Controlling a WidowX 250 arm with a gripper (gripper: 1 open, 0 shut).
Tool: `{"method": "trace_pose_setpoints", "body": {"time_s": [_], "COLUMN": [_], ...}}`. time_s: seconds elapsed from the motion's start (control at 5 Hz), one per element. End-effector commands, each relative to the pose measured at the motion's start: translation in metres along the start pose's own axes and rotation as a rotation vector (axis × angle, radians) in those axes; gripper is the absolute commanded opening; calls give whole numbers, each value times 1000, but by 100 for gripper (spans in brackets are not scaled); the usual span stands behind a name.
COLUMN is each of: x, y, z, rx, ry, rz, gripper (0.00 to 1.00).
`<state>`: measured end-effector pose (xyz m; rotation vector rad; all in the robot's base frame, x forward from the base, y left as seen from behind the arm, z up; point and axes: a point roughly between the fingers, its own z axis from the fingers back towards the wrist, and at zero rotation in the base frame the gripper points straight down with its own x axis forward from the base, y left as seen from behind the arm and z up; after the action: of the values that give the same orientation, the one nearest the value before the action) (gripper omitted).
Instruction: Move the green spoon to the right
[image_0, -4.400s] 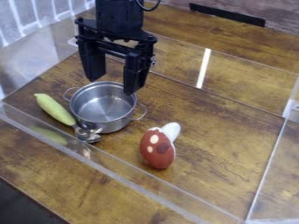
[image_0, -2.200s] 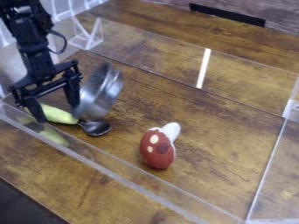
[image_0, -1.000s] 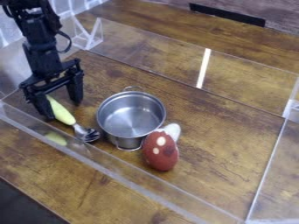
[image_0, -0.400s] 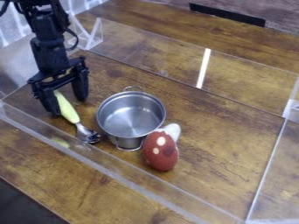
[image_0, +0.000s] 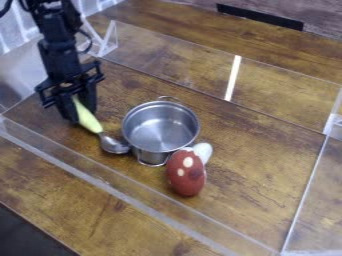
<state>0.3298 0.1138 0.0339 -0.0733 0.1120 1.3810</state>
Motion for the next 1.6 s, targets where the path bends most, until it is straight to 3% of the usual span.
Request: {"method": "trace_pose_setpoints", "body": {"time_s": [0.0, 0.4, 0.6, 0.8, 1.4], "x": [-12, -37, -60, -83, -142], "y": [-13, -17, -21, -23, -13], "z": [44, 95, 119, 132, 117], "rx": [-54, -75, -86, -92, -90], "ry": [-26, 17, 40, 55, 74], "rz": [-79, -171, -254, -324, -504], "gripper": [0, 0, 0, 0, 0]}}
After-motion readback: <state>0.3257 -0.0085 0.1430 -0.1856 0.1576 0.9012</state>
